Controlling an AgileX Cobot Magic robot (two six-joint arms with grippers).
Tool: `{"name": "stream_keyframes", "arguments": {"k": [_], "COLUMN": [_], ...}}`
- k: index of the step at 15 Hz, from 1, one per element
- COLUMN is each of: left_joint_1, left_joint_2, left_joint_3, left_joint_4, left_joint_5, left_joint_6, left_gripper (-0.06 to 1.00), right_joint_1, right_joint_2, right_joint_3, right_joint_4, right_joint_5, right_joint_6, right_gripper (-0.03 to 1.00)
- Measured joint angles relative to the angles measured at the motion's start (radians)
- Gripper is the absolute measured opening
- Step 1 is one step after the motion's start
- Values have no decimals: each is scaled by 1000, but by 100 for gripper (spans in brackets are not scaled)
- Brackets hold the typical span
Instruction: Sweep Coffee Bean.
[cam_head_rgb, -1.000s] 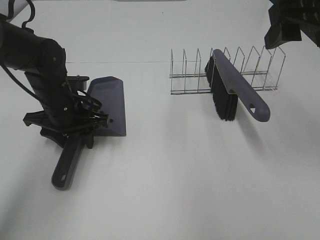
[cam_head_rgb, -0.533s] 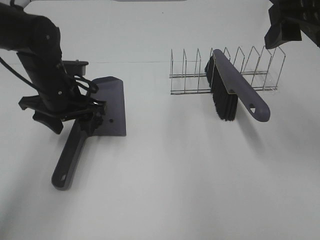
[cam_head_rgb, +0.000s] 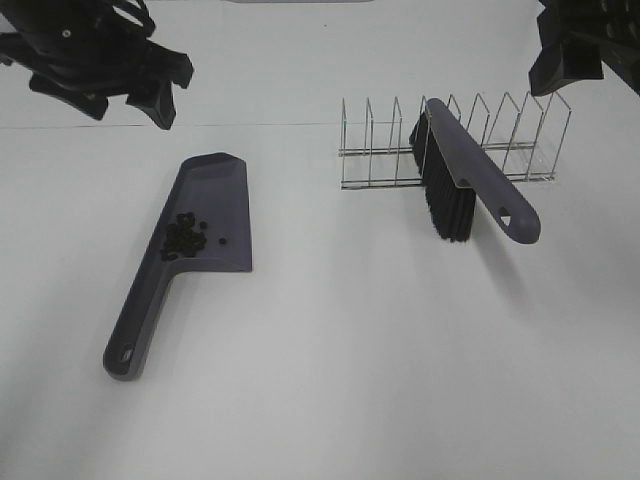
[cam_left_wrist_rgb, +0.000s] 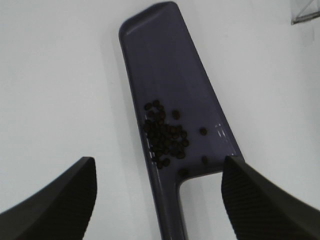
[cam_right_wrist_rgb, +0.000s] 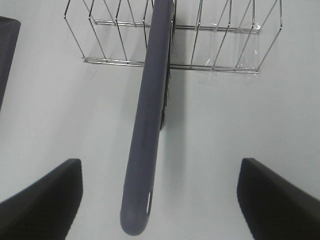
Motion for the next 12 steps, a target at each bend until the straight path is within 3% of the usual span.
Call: {"name": "stream_keyframes", "arguments": {"k": [2,7,12], "left_joint_1": [44,206,311], "left_joint_2": [-38,-76,-180], "left_joint_3": [-15,-16,11], "left_joint_4": [5,10,126], "left_joint_5": [38,160,257], "left_joint_6": [0,39,46], "left_gripper": [65,65,65], "right_joint_1": [0,-5,-220], "right_joint_2": [15,138,175], "right_joint_3": [-50,-208,-229], "right_joint_4": [-6,-135,-103], "right_joint_5": [15,174,311], "right_joint_6": [0,1,-91], "right_gripper": [72,72,72]}}
